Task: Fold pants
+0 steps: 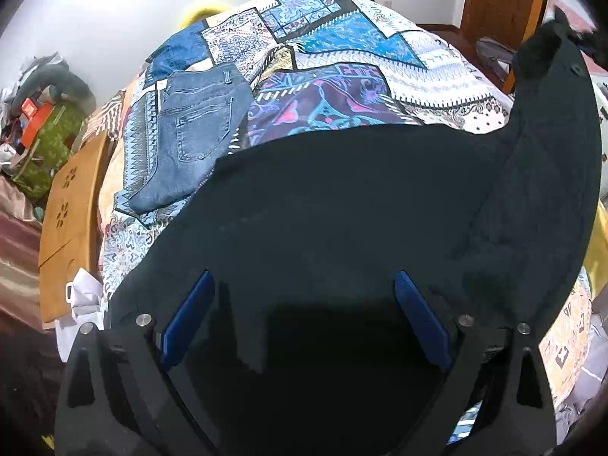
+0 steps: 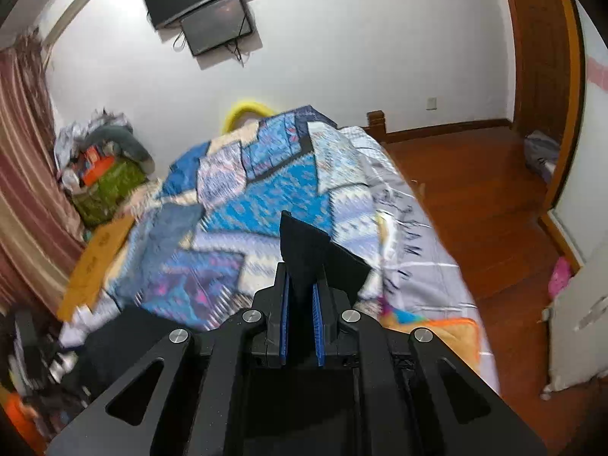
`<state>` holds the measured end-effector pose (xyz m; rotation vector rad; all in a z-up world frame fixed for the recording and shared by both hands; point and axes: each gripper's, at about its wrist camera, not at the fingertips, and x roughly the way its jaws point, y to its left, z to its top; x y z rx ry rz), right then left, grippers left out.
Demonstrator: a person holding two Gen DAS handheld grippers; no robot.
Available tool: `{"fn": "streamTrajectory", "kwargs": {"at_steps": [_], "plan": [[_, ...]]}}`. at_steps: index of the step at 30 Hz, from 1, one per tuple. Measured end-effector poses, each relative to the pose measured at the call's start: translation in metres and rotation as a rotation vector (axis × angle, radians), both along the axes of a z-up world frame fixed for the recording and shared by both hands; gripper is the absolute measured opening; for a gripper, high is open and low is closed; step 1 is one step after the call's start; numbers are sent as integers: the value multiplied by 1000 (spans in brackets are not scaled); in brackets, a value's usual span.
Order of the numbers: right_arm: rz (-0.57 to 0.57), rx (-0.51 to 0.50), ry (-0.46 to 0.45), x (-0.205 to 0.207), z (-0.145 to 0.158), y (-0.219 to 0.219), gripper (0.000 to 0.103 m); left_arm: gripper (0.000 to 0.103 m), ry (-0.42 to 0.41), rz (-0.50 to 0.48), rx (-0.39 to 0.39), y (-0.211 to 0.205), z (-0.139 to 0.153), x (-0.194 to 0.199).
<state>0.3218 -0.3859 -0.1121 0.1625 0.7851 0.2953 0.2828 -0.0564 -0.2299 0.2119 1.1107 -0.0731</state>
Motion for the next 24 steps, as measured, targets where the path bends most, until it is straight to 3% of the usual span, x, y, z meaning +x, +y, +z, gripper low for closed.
{"fn": "streamTrajectory", "kwargs": {"at_steps": [4, 11, 16, 19, 22, 24], "plan": [[2, -47, 37, -19, -27, -14, 9, 97, 44, 5, -37, -8, -7, -6], [-37, -52, 181, -54, -93, -43, 10, 98, 36, 39, -50, -12, -9, -13], [-116, 34, 304, -70, -138, -53, 11, 98, 26, 72, -82, -1, -9, -21], [-147, 56, 308, -81, -141, -58, 16, 98, 12, 95, -77, 10, -6, -25], [-149, -16, 321, -83, -131, -52, 21, 98, -21, 120, -77, 29, 3, -32], [-158, -123, 322, -83, -121, -42, 37, 98, -47, 145, -88, 46, 11, -37]]}}
